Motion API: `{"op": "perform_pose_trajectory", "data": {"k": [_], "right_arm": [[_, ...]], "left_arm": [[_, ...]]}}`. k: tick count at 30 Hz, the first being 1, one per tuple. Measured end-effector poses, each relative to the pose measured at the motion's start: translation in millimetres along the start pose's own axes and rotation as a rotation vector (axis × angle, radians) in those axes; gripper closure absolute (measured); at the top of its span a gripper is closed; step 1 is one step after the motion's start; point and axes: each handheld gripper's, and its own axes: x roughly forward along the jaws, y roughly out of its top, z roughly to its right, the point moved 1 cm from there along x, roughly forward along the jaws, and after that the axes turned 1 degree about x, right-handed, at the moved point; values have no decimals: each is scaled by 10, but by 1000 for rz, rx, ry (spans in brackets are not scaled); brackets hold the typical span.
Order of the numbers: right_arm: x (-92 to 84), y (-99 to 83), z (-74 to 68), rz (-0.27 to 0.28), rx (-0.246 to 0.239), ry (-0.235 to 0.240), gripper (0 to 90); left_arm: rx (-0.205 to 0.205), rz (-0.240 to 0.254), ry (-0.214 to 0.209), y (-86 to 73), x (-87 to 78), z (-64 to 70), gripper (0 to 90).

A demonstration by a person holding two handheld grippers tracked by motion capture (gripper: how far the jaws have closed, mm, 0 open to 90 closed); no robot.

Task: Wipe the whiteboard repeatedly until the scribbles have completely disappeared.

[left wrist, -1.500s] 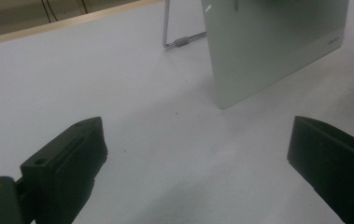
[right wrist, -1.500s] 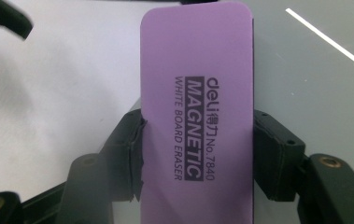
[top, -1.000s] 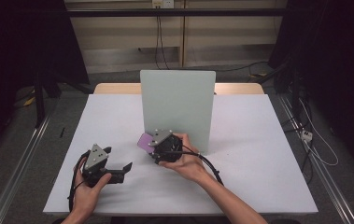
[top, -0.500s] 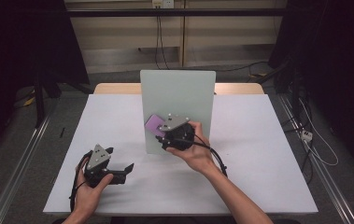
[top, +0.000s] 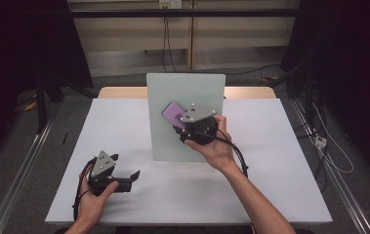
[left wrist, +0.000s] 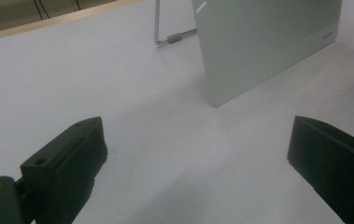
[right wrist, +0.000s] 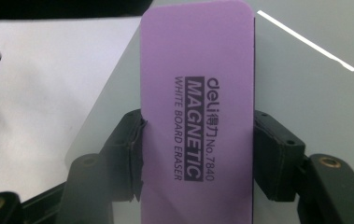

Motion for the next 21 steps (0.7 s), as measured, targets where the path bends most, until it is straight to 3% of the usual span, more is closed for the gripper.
{"op": "perform_pose_trajectory", "data": {"k": [5,7,11,21], "right_arm": [[108,-151,-181,-61,-37,45,418],[120,-193,-192,-64,-14,70,418],[112,-269,-207,-82,-15,107,418],[-7,-348,-142,-70,37,144,418]], "left_arm": [[13,-7,-2,4,1,4,45],[14,-7,-4,3,-1,6,46],[6,-5,-2,-3,-4,-10,46],[4,-2,-2,-10,-6,-44,45]]}}
